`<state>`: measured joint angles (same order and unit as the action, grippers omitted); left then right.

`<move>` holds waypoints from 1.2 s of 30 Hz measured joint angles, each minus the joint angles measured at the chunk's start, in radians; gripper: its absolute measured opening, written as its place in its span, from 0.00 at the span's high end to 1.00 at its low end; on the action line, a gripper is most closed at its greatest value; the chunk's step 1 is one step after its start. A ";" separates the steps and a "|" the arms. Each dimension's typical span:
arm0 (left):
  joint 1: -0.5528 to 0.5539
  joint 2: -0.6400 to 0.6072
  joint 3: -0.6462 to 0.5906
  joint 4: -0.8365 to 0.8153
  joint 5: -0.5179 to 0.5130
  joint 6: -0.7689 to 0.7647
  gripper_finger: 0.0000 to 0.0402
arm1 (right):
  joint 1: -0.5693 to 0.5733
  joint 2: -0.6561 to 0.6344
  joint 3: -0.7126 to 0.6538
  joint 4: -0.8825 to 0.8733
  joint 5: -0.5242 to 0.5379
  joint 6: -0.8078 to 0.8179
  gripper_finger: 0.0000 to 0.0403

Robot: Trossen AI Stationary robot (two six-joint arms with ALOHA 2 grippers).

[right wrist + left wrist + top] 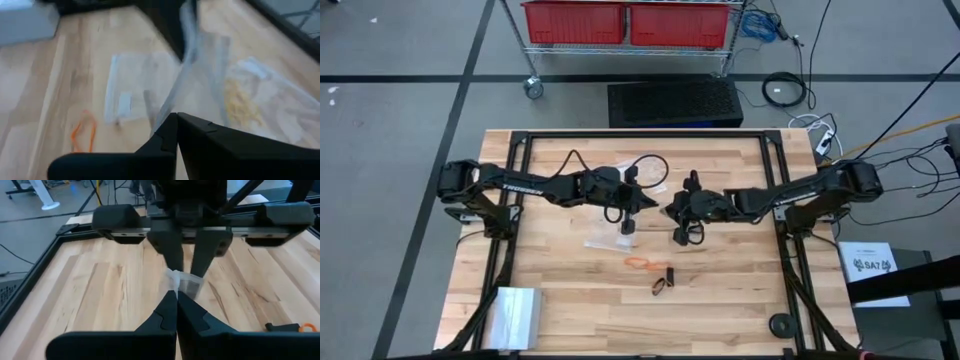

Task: Sort rubber bands
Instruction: Open the zip bag

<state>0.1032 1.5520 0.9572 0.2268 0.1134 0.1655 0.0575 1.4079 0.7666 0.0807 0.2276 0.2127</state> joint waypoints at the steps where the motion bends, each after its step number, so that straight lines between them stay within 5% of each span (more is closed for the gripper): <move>1: 0.000 0.000 0.000 0.000 0.000 0.000 1.00 | 0.001 0.009 -0.003 0.027 0.011 0.018 1.00; 6: 0.000 0.000 0.000 0.000 0.000 -0.001 1.00 | -0.019 0.089 -0.003 0.099 0.003 0.086 0.97; 17: 0.000 0.000 0.000 -0.009 -0.017 -0.002 1.00 | -0.035 0.062 -0.004 0.153 0.004 0.106 0.60; 21: -0.005 0.000 0.000 -0.007 -0.018 -0.003 1.00 | -0.029 0.021 -0.016 0.162 0.029 0.077 0.67; 27: -0.025 0.000 0.000 0.026 -0.044 -0.003 1.00 | -0.052 0.110 -0.044 0.223 0.029 0.077 0.97; 32: -0.032 0.000 0.000 0.057 -0.063 -0.028 1.00 | -0.050 0.111 -0.044 0.303 0.021 0.058 1.00; 36: -0.032 0.000 -0.001 0.059 -0.084 -0.030 1.00 | -0.050 0.107 -0.043 0.325 -0.090 0.089 0.94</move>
<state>0.0715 1.5517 0.9565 0.2856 0.0289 0.1356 0.0078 1.5146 0.7238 0.4054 0.1380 0.3017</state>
